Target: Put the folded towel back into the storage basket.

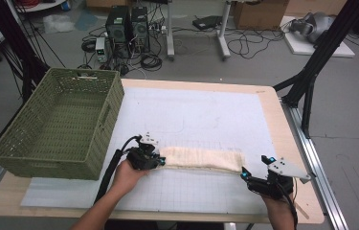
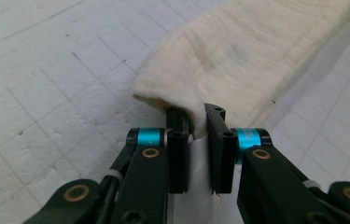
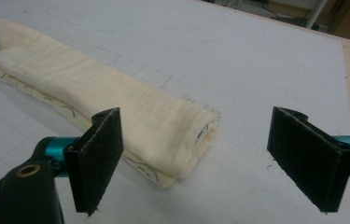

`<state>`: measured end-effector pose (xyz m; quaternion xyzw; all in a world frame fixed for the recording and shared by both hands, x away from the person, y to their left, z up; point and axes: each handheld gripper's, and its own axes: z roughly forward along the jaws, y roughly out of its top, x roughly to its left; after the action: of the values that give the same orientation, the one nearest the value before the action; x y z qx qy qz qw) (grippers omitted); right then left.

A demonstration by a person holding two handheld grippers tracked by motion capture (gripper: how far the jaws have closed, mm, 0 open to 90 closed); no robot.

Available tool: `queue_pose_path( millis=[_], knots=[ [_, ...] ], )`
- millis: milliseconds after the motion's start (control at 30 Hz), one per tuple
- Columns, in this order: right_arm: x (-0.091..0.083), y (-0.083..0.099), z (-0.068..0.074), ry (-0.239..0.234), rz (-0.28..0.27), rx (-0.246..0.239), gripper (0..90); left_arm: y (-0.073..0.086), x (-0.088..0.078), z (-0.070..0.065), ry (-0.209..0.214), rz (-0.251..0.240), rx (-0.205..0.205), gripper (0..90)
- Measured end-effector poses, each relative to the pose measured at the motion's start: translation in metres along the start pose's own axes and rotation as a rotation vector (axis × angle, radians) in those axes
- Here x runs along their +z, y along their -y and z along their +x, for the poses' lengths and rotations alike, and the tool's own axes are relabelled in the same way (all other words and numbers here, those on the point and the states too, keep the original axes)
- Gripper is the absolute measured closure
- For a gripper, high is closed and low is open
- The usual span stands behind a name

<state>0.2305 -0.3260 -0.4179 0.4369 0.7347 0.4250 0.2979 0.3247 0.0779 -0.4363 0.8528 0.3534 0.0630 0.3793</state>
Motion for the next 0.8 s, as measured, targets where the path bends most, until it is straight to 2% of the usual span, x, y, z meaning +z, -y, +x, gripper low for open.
queue_pose_path(
  millis=[133,167,267,333,467,533,700,800],
  knots=[
    [0.0,0.001,-0.002,0.001,-0.002,0.014,17.0,0.004,-0.001,0.0,-0.001,-0.031,-0.014,80.5],
    [0.001,0.001,-0.002,-0.001,0.001,0.014,17.0,0.006,-0.003,0.001,0.01,-0.051,-0.016,80.5],
    [0.002,0.003,-0.003,-0.003,0.012,0.021,17.0,0.008,-0.005,0.0,0.014,-0.066,-0.008,80.5],
    [0.002,0.003,-0.004,-0.003,0.012,0.023,17.0,0.009,-0.008,0.0,0.028,-0.102,-0.004,80.6],
    [0.004,0.002,-0.005,-0.007,0.01,0.032,17.0,0.01,-0.011,0.0,0.048,-0.121,-0.013,80.5],
    [0.005,0.002,-0.006,0.0,0.008,0.037,17.0,0.011,-0.013,-0.001,0.054,-0.146,-0.009,80.4],
    [0.009,0.003,-0.008,-0.006,0.019,0.067,17.0,0.012,-0.015,-0.001,0.064,-0.159,-0.01,79.7],
    [0.018,0.004,-0.01,-0.013,0.031,0.103,17.0,0.013,-0.015,-0.001,0.065,-0.163,-0.006,79.2]
  ],
)
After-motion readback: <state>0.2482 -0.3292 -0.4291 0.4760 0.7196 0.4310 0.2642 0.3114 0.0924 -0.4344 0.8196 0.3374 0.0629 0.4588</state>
